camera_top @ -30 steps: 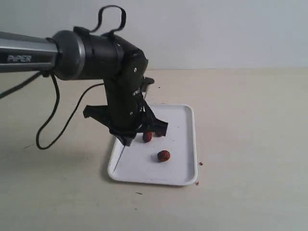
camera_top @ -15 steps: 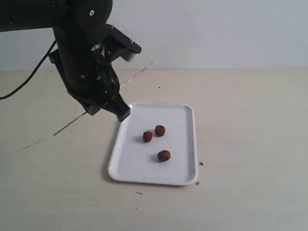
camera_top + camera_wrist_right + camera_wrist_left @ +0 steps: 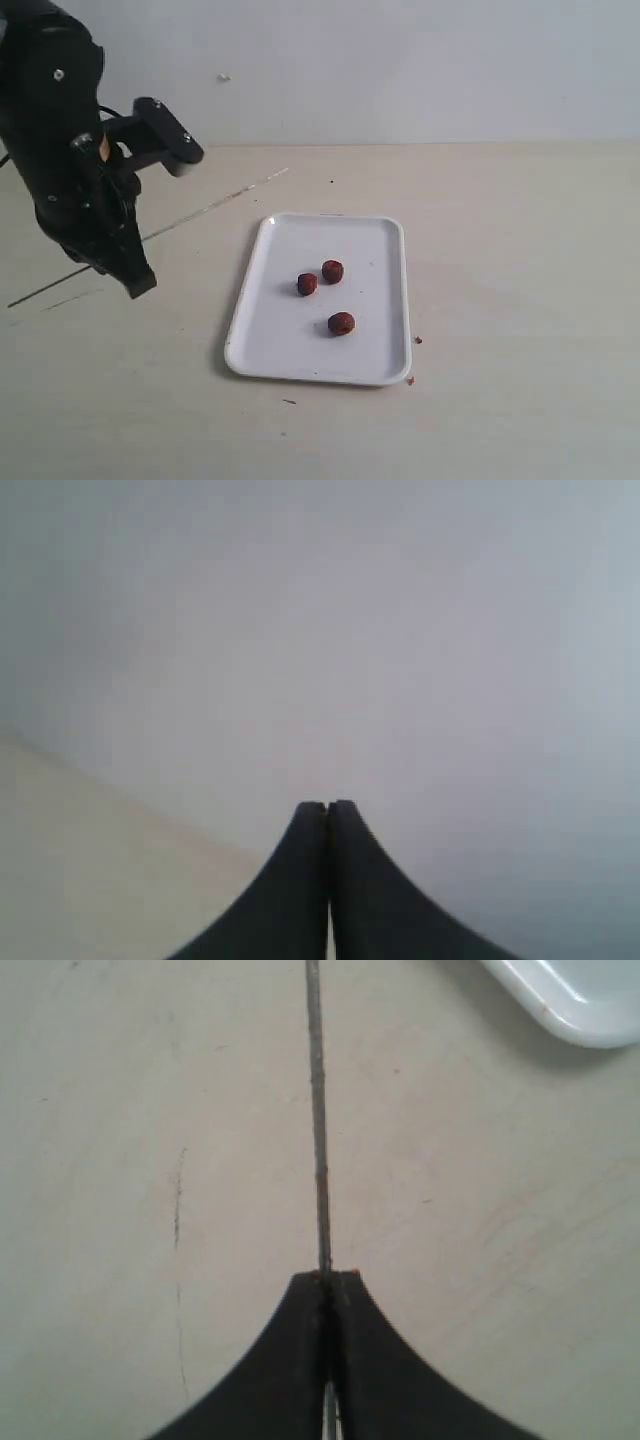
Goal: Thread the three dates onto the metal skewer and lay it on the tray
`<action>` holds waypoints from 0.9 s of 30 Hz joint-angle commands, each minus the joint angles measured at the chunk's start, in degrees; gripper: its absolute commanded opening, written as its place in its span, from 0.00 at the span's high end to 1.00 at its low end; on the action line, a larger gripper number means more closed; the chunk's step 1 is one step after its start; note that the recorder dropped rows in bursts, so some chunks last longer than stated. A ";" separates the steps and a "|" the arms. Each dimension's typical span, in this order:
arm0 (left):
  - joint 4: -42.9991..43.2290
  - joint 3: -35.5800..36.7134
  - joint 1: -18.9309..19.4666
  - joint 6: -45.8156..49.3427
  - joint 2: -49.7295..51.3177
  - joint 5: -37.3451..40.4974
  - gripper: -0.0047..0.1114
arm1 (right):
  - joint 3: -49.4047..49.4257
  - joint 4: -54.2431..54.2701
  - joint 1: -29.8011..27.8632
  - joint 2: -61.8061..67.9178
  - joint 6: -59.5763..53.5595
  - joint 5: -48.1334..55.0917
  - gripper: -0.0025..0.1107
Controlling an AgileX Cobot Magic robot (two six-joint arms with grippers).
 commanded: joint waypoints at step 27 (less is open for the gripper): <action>-0.01 18.39 12.53 -1.50 -5.11 -21.94 0.96 | -53.30 -72.10 -0.35 84.35 80.86 -33.25 0.98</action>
